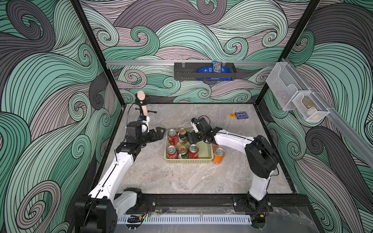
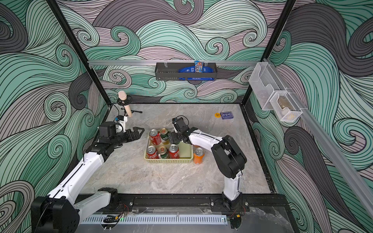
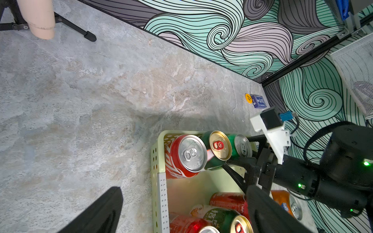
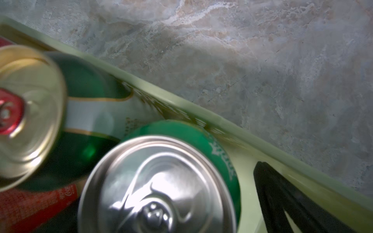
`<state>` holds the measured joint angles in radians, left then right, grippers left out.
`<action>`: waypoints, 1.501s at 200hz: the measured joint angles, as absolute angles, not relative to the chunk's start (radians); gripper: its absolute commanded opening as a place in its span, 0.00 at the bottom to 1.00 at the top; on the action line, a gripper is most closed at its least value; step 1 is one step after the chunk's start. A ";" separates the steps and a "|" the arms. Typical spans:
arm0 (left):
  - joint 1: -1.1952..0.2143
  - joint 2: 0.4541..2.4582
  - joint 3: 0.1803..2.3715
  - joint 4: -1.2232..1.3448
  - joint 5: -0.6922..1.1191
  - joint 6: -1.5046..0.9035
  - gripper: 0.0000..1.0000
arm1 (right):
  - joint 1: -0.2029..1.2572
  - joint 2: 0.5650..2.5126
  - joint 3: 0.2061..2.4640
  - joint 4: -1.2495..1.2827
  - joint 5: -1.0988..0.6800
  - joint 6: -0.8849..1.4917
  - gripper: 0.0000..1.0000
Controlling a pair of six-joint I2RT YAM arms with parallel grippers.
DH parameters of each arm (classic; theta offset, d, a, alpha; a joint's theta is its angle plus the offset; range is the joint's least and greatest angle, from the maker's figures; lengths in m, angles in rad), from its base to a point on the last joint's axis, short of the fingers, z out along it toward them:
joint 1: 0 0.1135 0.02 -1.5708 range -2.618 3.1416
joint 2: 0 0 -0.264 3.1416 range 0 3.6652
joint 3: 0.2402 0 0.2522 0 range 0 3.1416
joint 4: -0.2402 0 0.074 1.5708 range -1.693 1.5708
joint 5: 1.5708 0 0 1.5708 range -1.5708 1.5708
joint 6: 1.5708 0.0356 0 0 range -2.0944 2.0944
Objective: Take out the drinks from the basket
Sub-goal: Pick up the drink from the basket.
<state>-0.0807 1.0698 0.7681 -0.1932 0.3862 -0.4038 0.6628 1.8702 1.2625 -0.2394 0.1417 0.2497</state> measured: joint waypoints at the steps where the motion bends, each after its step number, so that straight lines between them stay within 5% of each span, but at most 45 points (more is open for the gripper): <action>1: -0.080 1.070 0.768 -0.193 0.387 -0.404 0.99 | 0.663 1.871 1.263 -0.239 0.142 0.249 0.94; 128: -0.073 1.070 0.768 -0.187 0.405 -0.404 0.99 | 0.669 1.865 1.237 -0.175 0.157 0.258 0.58; 300: -0.072 1.084 0.734 -0.131 0.557 -0.419 0.99 | 0.669 1.616 1.156 -0.222 0.220 0.271 0.53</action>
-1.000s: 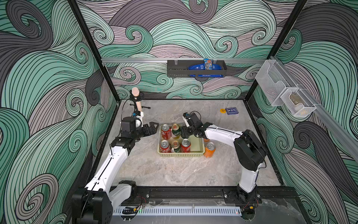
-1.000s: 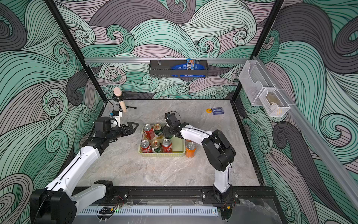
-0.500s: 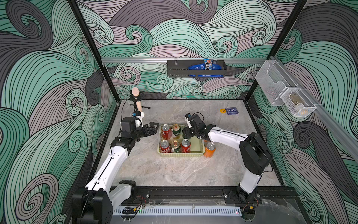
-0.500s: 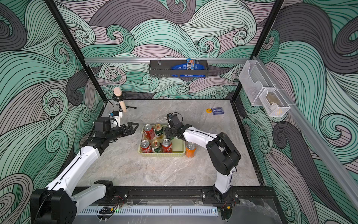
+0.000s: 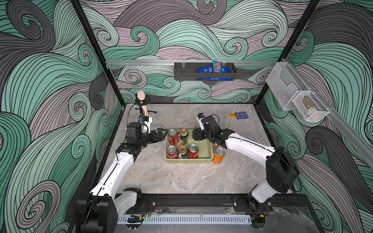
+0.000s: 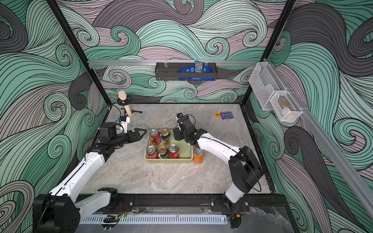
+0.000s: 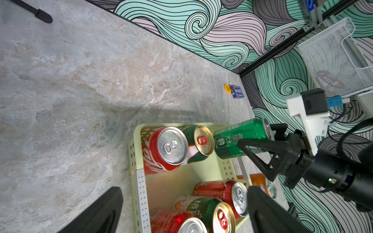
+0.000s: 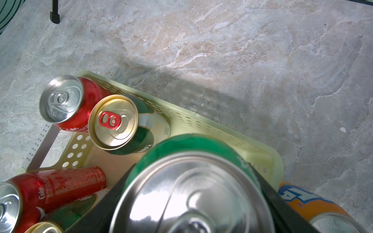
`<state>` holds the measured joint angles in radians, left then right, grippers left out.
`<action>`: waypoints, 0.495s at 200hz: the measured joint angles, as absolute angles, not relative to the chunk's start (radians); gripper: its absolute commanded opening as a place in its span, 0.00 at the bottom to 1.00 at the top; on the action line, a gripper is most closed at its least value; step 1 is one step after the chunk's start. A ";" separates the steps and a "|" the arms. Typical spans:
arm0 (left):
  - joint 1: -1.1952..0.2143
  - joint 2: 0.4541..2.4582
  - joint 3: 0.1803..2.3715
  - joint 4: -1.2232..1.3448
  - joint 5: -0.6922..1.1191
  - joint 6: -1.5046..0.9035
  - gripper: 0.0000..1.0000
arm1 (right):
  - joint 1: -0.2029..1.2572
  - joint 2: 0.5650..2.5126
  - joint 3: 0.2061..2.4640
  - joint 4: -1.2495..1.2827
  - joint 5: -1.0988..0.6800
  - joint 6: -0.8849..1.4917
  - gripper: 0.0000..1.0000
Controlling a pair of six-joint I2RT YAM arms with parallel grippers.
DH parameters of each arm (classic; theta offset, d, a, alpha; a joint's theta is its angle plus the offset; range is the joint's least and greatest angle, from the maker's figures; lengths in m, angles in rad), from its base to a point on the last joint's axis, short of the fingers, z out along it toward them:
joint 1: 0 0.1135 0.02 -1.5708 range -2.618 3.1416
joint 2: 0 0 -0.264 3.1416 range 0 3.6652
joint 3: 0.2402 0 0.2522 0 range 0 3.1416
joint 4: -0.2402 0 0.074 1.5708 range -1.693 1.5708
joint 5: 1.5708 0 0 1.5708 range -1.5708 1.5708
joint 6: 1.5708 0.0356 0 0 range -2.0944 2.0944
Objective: Take out the drinks from the basket
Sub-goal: Pick up the drink from the basket.
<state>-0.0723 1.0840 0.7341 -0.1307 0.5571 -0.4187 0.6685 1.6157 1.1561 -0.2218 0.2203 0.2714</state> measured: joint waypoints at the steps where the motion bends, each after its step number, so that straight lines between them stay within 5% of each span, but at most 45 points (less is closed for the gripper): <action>1: -0.072 1.084 0.734 -0.130 0.560 -0.419 0.99 | 0.669 1.616 1.156 -0.223 0.221 0.271 0.53; 99: -0.073 1.098 0.717 -0.044 0.709 -0.462 0.99 | 0.662 1.585 1.180 -0.281 0.256 0.255 0.54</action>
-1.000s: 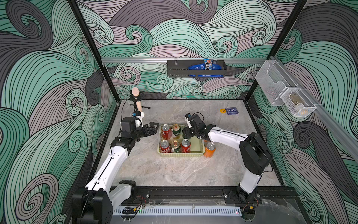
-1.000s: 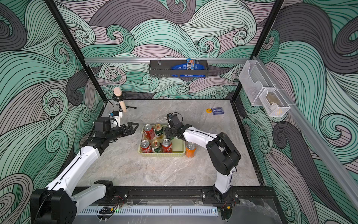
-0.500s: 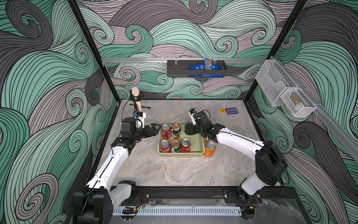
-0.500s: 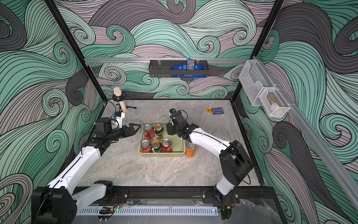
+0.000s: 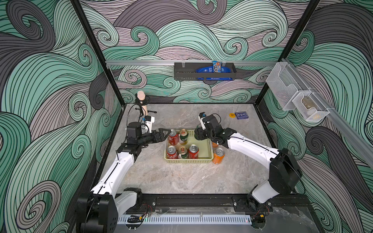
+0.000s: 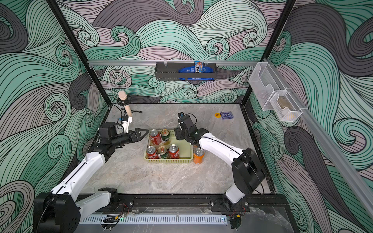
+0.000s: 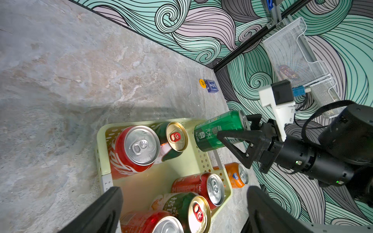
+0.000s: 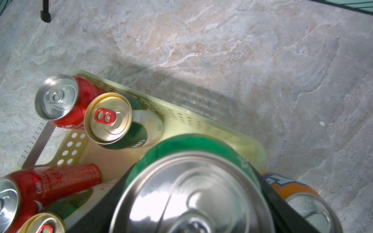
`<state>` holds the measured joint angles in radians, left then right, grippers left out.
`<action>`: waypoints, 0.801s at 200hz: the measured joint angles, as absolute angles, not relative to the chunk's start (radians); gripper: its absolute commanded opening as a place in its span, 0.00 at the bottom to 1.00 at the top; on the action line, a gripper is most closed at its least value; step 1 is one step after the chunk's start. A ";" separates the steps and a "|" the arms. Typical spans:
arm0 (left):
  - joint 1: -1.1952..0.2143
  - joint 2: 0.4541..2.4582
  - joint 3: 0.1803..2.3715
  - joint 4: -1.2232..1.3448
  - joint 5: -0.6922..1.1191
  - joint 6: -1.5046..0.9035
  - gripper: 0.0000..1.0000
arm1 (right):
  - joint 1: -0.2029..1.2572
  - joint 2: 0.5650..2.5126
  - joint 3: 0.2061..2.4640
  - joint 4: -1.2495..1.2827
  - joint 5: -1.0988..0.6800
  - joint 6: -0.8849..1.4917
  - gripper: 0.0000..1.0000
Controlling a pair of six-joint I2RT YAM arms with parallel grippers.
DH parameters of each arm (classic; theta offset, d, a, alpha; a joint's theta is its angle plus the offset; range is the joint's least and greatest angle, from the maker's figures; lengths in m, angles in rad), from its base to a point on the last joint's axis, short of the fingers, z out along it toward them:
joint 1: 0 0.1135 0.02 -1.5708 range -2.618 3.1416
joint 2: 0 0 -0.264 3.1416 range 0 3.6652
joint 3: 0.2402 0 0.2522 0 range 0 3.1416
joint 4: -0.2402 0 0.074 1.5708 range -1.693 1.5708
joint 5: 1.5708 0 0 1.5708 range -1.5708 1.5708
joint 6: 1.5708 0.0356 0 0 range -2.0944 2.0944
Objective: Take out the drinks from the basket
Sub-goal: Pick up the drink from the basket, then place the drink at the center of the board.
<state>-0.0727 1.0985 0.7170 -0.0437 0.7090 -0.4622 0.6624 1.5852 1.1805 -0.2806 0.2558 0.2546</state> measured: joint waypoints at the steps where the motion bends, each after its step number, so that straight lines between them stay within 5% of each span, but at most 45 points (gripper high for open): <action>1: -0.073 1.098 0.717 -0.044 0.710 -0.463 0.99 | 0.662 1.585 1.181 -0.281 0.256 0.253 0.54; 160: -0.075 1.109 0.715 -0.033 0.709 -0.474 0.99 | 0.574 1.774 1.510 -0.346 0.211 0.212 0.55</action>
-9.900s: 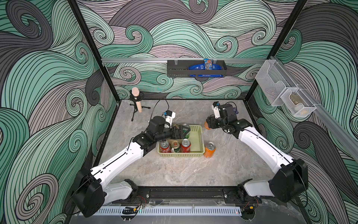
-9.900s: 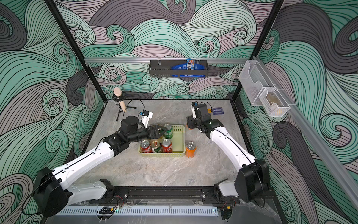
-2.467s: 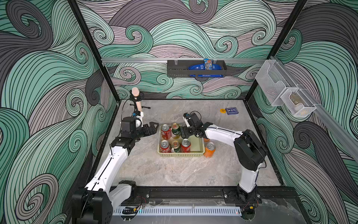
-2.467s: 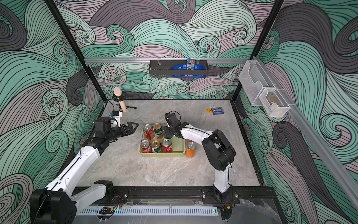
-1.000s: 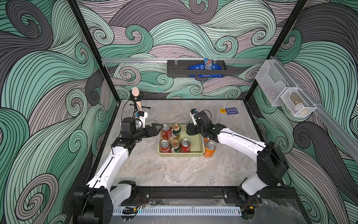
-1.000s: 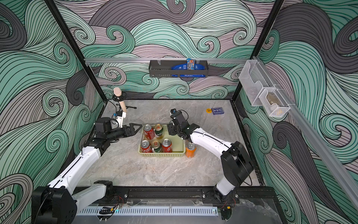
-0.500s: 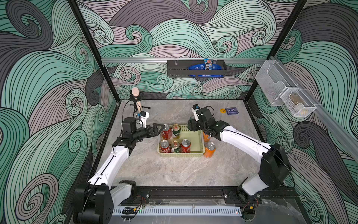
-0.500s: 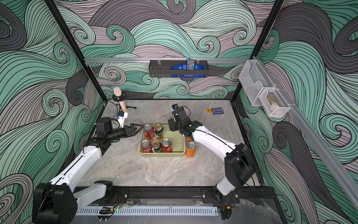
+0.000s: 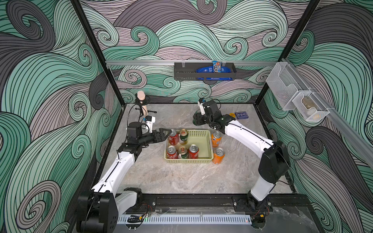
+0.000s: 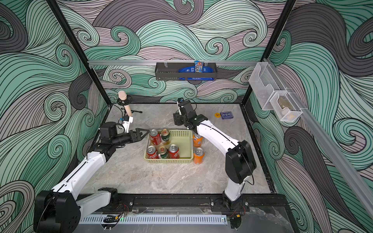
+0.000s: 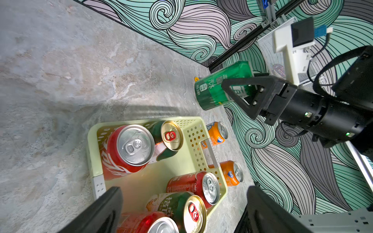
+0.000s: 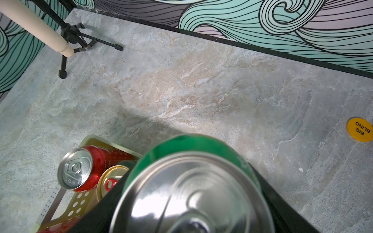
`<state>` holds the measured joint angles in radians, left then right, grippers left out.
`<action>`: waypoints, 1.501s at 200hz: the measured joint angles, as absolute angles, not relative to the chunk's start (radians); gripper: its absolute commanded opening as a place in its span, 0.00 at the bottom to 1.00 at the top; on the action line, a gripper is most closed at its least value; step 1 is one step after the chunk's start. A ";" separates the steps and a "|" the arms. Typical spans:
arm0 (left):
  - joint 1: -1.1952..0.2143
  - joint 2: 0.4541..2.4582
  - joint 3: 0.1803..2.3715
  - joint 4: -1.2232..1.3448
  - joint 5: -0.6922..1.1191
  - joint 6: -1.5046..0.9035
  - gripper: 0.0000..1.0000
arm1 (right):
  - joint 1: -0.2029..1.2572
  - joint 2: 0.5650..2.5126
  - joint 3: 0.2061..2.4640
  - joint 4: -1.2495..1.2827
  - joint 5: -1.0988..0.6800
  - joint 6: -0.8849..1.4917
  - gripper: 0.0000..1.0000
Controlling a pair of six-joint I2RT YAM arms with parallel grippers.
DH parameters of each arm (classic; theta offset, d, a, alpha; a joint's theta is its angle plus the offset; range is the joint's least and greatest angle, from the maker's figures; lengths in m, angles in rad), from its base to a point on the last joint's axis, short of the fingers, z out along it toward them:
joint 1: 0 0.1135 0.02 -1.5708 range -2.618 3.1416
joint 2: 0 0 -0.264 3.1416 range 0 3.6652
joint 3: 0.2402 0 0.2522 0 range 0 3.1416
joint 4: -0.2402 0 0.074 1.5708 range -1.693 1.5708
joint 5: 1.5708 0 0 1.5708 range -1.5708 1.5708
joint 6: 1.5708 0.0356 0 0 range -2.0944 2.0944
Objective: Take out the drinks from the basket
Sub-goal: Place the drink at the center of the board.
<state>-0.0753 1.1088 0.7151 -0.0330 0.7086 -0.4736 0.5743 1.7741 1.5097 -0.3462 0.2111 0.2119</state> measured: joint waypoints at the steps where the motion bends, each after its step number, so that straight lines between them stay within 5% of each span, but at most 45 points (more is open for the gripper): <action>1: -0.075 1.109 0.715 -0.033 0.707 -0.473 0.99 | 0.574 1.776 1.510 -0.347 0.211 0.212 0.55; 300: -0.080 1.095 0.715 -0.080 0.607 -0.451 0.99 | 0.485 2.027 1.501 -0.360 0.207 0.229 0.59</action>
<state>-0.0799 1.0954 0.7151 -0.0799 0.6067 -0.4515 0.4847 2.0274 1.5005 -0.3595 0.2066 0.2287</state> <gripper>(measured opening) 0.987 0.692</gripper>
